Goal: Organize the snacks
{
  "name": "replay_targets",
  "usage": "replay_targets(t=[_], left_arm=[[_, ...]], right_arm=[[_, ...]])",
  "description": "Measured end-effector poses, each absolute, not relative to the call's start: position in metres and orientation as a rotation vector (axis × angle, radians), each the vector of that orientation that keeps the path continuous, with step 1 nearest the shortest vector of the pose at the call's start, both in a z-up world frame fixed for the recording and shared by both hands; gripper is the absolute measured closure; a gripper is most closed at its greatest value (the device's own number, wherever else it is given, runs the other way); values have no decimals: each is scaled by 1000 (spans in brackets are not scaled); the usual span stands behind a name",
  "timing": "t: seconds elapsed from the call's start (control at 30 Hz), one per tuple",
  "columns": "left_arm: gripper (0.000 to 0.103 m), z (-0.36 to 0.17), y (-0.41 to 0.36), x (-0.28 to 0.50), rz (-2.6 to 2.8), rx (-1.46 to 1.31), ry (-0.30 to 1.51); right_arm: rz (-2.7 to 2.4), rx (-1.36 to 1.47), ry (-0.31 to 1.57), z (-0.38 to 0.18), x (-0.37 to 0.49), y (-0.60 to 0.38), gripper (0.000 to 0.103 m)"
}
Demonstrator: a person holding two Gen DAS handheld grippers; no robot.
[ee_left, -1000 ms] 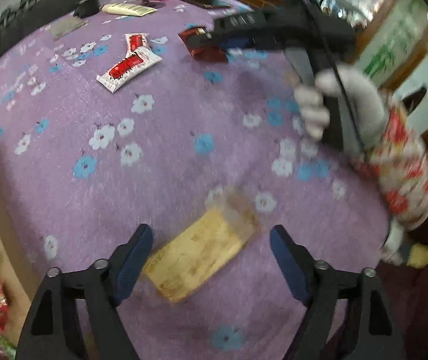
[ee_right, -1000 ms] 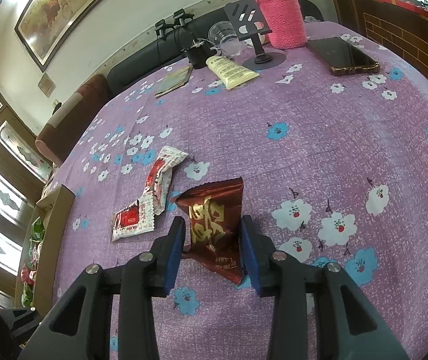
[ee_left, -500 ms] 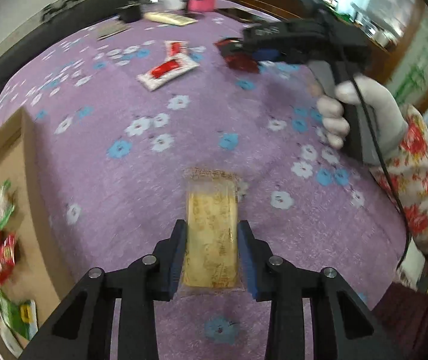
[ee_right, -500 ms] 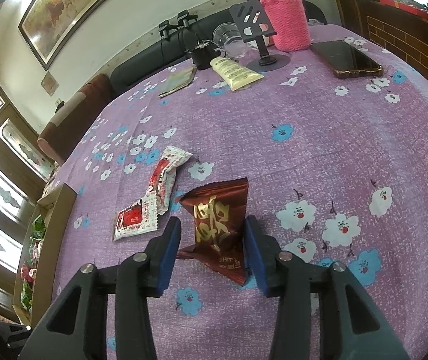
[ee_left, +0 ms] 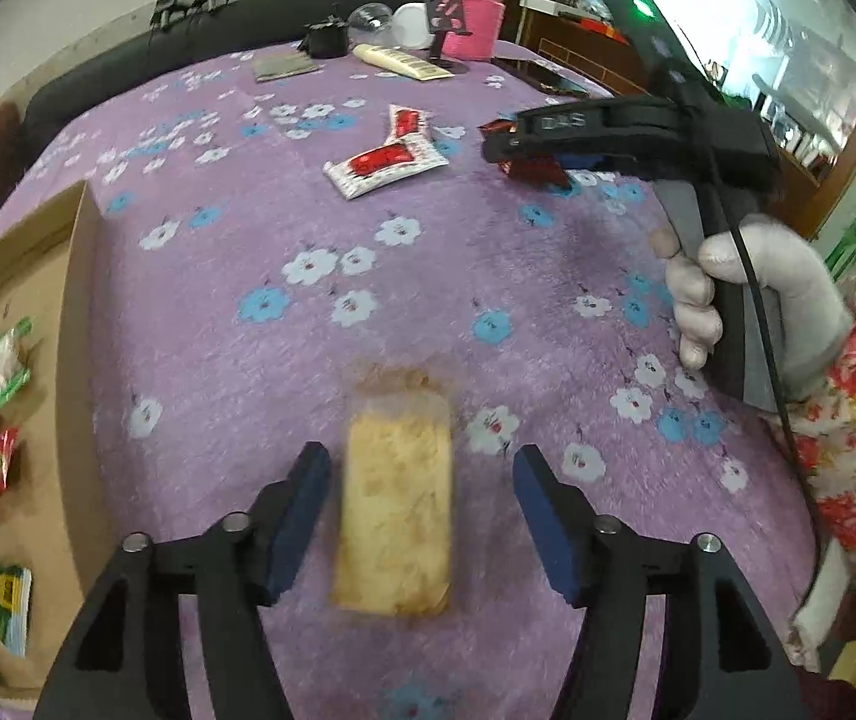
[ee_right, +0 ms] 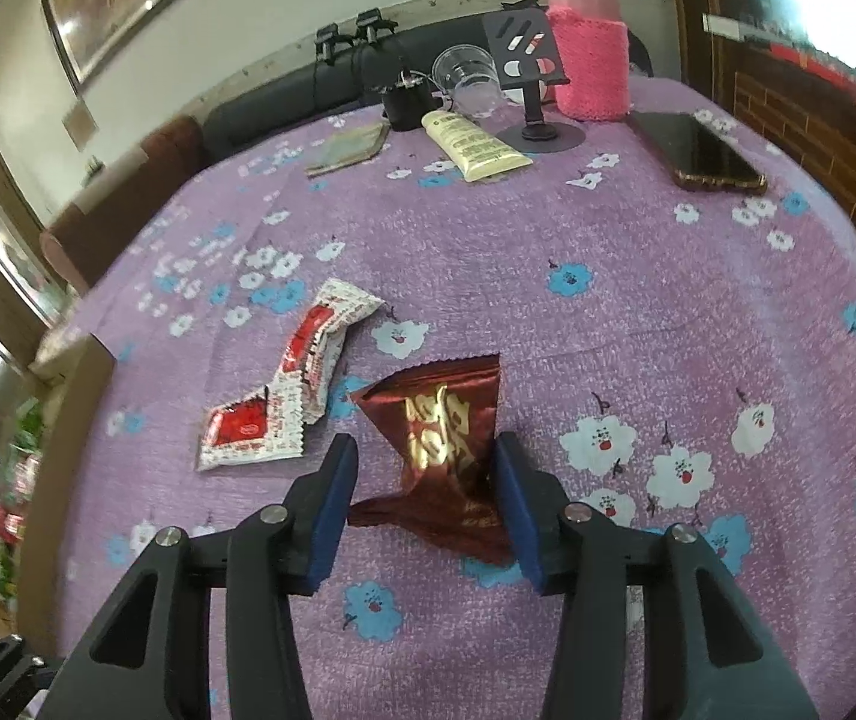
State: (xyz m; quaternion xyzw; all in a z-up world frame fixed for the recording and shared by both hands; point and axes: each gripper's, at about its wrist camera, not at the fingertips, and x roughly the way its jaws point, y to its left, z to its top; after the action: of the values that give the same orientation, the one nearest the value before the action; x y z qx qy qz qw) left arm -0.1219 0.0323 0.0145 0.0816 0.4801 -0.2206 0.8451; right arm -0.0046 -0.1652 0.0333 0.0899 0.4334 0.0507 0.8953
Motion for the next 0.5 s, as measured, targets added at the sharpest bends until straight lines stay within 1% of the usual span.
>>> replay_targets(t=[0.03, 0.07, 0.1, 0.13, 0.23, 0.3, 0.33, 0.5], left_arm=[[38, 15, 30, -121, -467, 176, 1008], [56, 16, 33, -122, -475, 163, 1007], [67, 17, 36, -121, -491, 139, 1013], [69, 19, 42, -120, -512, 99, 1027], [69, 28, 62, -120, -491, 50, 999], [80, 38, 79, -119, -483, -1, 981], [83, 43, 85, -118, -478, -19, 974], [83, 71, 127, -119, -427, -123, 898]], right_arm=[[82, 162, 907, 34, -5, -163, 67], [73, 154, 914, 34, -5, -163, 72], [79, 167, 920, 35, -6, -165, 73], [83, 181, 923, 36, -9, -168, 74], [90, 191, 913, 44, -21, -175, 77], [111, 200, 904, 51, -29, -177, 77], [121, 205, 901, 54, -32, -176, 77], [194, 189, 864, 76, -47, -156, 77]])
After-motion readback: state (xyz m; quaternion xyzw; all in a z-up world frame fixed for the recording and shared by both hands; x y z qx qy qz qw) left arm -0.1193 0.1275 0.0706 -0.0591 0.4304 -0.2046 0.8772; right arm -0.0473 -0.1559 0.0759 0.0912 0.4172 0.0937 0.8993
